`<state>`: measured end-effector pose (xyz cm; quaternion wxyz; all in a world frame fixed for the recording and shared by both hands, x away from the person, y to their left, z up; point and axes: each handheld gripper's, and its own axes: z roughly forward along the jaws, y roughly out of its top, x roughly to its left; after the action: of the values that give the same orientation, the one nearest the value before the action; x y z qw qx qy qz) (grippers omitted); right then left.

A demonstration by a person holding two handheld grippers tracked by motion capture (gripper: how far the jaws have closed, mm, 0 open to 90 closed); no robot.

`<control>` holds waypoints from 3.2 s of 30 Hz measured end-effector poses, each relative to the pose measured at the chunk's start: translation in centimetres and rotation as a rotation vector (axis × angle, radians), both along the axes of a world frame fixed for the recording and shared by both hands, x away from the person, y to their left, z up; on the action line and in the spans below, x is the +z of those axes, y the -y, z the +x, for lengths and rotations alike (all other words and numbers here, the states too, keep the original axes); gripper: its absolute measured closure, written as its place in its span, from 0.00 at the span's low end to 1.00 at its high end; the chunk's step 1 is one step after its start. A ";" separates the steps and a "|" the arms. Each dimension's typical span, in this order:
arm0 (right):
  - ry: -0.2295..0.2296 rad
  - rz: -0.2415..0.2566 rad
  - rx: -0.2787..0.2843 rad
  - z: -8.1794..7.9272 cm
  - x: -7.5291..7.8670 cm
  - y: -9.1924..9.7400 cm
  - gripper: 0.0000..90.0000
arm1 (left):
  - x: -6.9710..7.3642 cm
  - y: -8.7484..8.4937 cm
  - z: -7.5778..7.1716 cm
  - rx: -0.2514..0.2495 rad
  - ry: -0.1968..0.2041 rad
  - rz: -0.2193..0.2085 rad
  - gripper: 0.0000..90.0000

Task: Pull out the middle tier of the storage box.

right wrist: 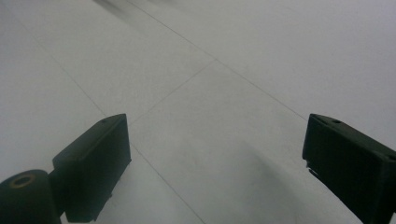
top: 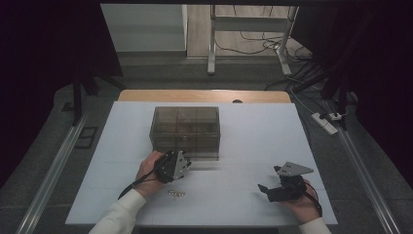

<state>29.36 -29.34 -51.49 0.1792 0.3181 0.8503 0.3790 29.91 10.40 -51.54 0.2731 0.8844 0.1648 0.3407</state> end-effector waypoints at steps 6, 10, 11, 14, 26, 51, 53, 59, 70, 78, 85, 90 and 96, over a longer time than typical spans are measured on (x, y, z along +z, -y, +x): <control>0.001 -0.003 0.000 0.0 0.0 0.0 0.08 | 0.0 0.0 0.0 -0.002 -0.001 -0.001 0.62; 0.000 -0.007 0.000 0.0 0.0 0.0 0.08 | 0.0 0.0 -0.1 -0.004 -0.002 0.001 0.62; 0.000 -0.007 0.000 0.0 0.0 0.0 0.08 | 0.0 0.0 -0.1 -0.004 -0.002 0.002 0.62; -0.001 -0.004 0.000 0.0 0.0 0.0 0.08 | 0.0 0.0 -0.1 -0.006 -0.001 0.001 0.62; -0.002 -0.004 0.001 0.0 0.0 0.0 0.08 | 0.0 0.0 -0.2 -0.008 -0.004 0.002 0.62; -0.014 -0.017 0.005 0.0 -0.2 0.0 0.08 | 0.0 0.1 -0.5 -0.016 -0.007 0.007 0.63; -0.015 -0.018 0.005 0.0 -0.2 0.0 0.08 | 0.0 0.1 -0.6 -0.018 -0.008 0.007 0.63; -0.018 -0.021 0.009 0.0 -0.2 -0.1 0.08 | 0.0 0.1 -0.7 -0.021 -0.006 0.005 0.63; -0.016 -0.018 0.006 0.0 -0.2 0.0 0.08 | 0.0 0.1 -0.8 -0.028 -0.010 0.003 0.63; -0.014 -0.015 0.003 0.0 -0.2 0.0 0.08 | -0.1 0.2 -0.9 -0.033 -0.011 0.004 0.63; -0.015 -0.015 0.003 0.0 -0.2 0.0 0.08 | -0.1 0.1 -1.1 -0.039 -0.014 0.008 0.63; -0.015 -0.014 0.003 0.0 -0.2 0.0 0.08 | -0.1 0.1 -1.2 -0.039 -0.015 0.006 0.63; -0.015 -0.015 0.003 0.0 -0.2 0.0 0.08 | -0.1 0.1 -1.2 -0.040 -0.015 0.006 0.63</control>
<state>29.33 -29.33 -51.70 0.1746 0.3181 0.8550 0.3705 28.73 10.32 -51.64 0.2759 0.8908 0.1481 0.3292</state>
